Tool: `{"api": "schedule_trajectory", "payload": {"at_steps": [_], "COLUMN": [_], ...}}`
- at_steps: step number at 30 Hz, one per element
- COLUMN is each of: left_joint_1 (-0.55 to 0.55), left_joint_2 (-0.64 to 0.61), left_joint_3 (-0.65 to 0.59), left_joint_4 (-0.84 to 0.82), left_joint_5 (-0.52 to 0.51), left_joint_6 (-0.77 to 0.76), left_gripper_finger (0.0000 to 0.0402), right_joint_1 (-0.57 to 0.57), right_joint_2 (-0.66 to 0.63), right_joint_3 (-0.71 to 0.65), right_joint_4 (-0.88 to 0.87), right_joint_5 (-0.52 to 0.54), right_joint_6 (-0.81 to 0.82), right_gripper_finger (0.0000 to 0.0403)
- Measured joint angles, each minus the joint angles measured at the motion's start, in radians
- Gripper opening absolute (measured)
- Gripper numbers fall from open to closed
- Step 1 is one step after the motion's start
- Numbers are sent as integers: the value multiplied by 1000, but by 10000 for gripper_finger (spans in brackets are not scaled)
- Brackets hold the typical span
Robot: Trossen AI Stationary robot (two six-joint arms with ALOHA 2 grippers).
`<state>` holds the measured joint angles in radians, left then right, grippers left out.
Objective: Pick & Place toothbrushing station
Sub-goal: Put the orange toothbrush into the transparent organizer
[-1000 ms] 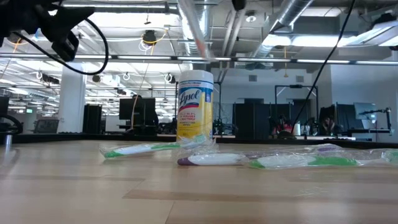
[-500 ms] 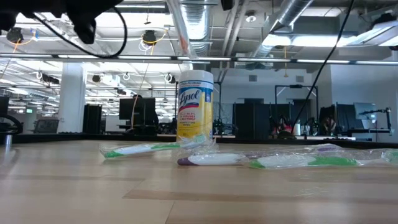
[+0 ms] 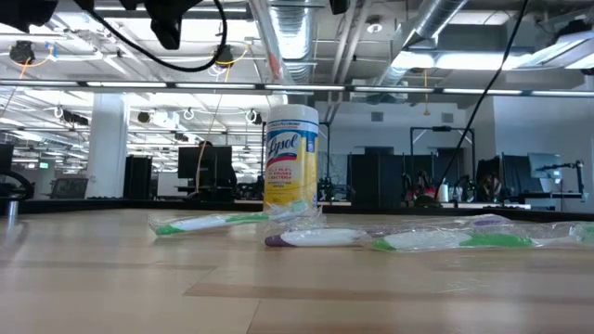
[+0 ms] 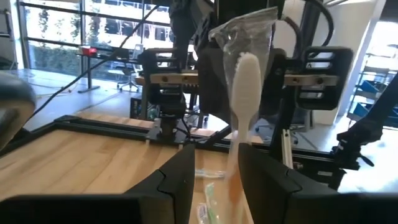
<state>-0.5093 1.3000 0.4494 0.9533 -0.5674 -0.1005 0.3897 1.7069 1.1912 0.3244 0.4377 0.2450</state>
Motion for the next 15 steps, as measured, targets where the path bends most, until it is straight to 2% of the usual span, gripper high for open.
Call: {"api": "schedule_trajectory", "payload": {"at_steps": [7, 15], "left_joint_1": [7, 5], "left_joint_2": [41, 42], "left_joint_3": [15, 15], "left_joint_4": [44, 70], "left_joint_5": [0, 70], "left_joint_6": [12, 38], "left_gripper_finger": [118, 118], "right_joint_1": [0, -7], "right_joint_2": [0, 1], "right_joint_3": [0, 0], "right_joint_4": [1, -4], "right_joint_5": [0, 2], "right_joint_6": [-9, -20], "right_gripper_finger": [0, 0]}}
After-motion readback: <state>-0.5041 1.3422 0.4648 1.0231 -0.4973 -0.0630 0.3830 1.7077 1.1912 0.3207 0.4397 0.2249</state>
